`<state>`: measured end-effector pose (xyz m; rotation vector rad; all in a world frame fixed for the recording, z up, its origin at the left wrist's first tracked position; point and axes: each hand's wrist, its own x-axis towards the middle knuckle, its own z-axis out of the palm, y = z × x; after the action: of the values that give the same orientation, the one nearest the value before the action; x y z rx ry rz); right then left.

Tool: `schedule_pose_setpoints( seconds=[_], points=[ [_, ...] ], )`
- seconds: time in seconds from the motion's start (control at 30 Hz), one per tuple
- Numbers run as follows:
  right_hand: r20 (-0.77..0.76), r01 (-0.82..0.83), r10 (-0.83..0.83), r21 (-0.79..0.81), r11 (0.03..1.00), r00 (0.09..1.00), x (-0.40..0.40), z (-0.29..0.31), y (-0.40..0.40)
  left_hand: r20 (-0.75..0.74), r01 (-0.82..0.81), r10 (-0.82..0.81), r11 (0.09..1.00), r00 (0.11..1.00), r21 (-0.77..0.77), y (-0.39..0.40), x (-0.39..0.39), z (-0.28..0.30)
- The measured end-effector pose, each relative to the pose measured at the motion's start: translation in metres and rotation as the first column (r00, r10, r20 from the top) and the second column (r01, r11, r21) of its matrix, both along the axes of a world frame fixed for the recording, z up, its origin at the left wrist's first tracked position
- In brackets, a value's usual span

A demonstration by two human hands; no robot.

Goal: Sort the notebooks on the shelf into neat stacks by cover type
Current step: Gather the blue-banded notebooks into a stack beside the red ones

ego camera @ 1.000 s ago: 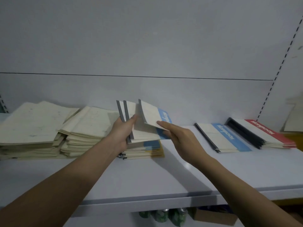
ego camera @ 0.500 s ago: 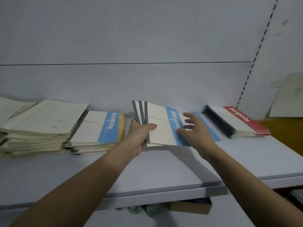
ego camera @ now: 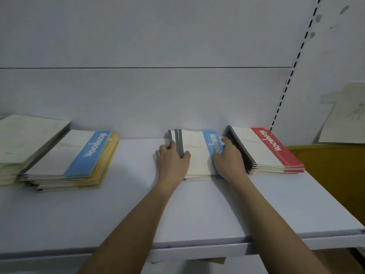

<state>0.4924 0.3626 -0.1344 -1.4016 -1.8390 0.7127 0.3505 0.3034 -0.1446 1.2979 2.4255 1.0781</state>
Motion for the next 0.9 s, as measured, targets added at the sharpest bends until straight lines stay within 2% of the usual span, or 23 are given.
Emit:
schedule_pose_setpoints(
  seconds=[0.13, 0.27, 0.47, 0.6, 0.9],
  points=[
    [0.192, -0.029, 0.015, 0.072, 0.997, 0.981, 0.004, -0.013, 0.007, 0.043, -0.02, 0.017, 0.996, 0.999, 0.083, 0.002, -0.01, -0.002],
    [0.157, -0.102, 0.096, 0.03, 0.994, 0.983, 0.003, -0.011, 0.011, 0.14, 0.045, -0.06, 0.993, 0.988, 0.105, -0.003, 0.0, 0.006],
    [0.197, -0.11, 0.099, 0.048, 0.993, 0.975, -0.001, -0.01, 0.017, 0.201, 0.106, -0.128, 0.988, 0.971, 0.116, -0.003, 0.002, 0.007],
    [0.179, -0.115, 0.101, 0.066, 0.991, 0.979, 0.001, -0.01, 0.017, 0.186, 0.112, -0.135, 0.985, 0.973, 0.129, 0.004, -0.002, 0.003],
    [0.243, -0.123, 0.09, 0.124, 0.985, 0.966, 0.0, -0.014, 0.016, 0.137, 0.116, -0.131, 0.987, 0.982, 0.113, 0.01, -0.005, 0.001]
  ],
)
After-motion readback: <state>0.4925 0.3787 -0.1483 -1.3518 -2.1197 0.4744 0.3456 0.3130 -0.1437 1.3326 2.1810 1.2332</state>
